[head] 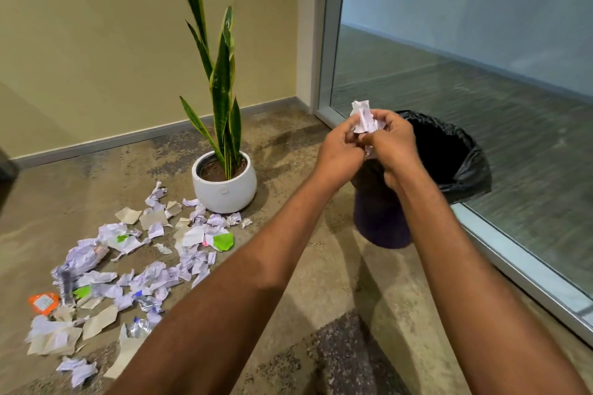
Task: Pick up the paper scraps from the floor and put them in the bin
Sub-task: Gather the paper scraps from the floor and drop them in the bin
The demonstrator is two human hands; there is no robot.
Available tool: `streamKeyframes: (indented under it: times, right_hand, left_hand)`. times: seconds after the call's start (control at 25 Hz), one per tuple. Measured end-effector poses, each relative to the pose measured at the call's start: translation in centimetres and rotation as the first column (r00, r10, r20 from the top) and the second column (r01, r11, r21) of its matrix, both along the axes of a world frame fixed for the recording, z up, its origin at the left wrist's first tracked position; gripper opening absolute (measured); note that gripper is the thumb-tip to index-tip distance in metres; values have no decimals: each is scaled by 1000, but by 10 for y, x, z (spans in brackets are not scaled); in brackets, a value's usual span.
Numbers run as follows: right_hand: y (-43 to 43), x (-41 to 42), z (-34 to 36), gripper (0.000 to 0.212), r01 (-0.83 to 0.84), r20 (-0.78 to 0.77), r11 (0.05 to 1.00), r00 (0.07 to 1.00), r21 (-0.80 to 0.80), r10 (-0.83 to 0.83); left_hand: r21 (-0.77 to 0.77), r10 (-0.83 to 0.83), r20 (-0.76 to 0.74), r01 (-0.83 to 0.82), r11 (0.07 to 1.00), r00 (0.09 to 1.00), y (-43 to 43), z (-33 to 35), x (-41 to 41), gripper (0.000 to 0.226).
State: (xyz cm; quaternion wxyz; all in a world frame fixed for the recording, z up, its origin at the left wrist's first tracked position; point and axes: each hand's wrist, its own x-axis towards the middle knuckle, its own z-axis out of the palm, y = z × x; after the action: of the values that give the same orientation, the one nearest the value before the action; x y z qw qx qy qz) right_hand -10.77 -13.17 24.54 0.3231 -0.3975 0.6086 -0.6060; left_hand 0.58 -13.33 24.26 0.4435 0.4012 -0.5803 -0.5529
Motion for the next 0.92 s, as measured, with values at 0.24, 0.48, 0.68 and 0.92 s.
streamKeyframes:
  times: [0.24,0.48,0.68,0.92]
  right_hand:
    - [3,-53,-10,44,171,58,982,983,81,-176]
    - [6,-70,-23,64,254,82,959,961,130,-265]
    - [-5,-48,-28,42,257,62,957,962,134,-267]
    - [-13,-18,-25,24,185,114,983,976,-5,-183]
  left_hand:
    - [102,-127,55,120,987,990,-3,-1,-47,51]
    - [153,-117,56,107,982,992,-3,-4,-49,67]
    - [212,-71,-23,74,974,997,-2,-4,-15,59]
    - [222,-53,-32,59,973,998,4,-9,14,43]
